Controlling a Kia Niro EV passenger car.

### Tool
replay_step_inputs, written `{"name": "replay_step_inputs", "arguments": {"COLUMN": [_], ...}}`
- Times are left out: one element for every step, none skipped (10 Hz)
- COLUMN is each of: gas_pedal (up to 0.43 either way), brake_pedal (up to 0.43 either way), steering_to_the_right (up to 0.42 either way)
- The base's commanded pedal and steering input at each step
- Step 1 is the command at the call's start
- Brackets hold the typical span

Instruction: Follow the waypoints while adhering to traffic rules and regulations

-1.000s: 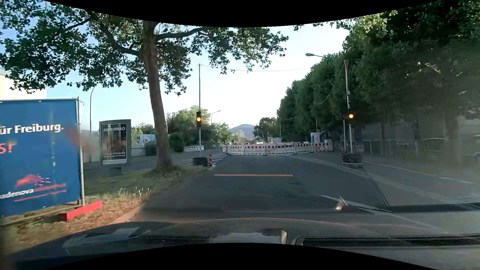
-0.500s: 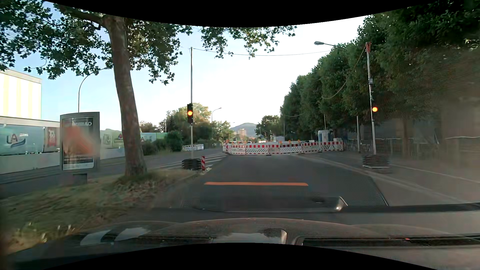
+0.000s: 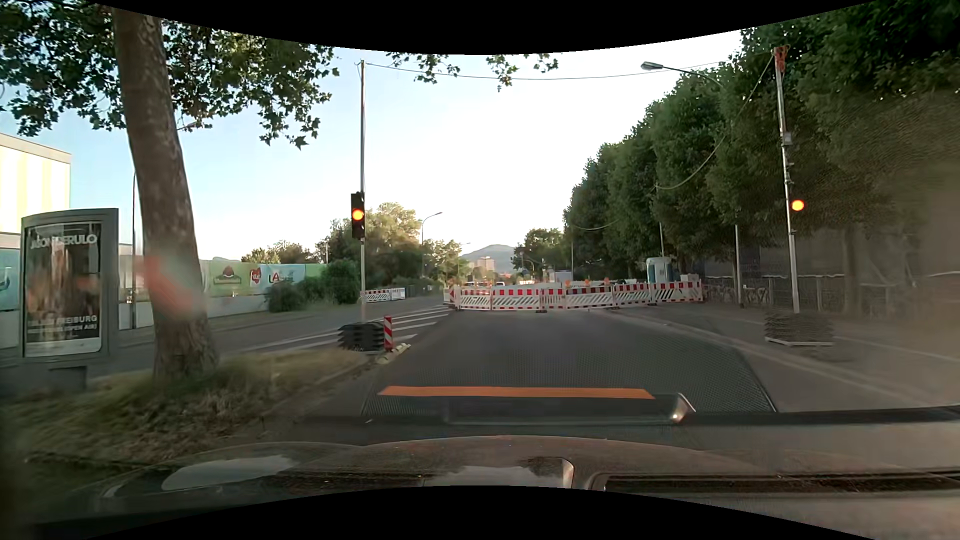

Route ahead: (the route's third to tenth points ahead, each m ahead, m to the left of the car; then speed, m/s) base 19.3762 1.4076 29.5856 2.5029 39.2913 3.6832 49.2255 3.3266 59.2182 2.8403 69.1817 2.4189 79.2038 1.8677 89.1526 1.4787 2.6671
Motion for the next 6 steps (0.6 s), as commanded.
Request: {"name": "replay_step_inputs", "arguments": {"gas_pedal": [0.000, 0.000, 0.000, 0.000, 0.000, 0.000], "brake_pedal": [0.238, 0.232, 0.220, 0.213, 0.207, 0.201], "steering_to_the_right": [-0.012, -0.012, -0.012, -0.012, -0.013, -0.014]}}
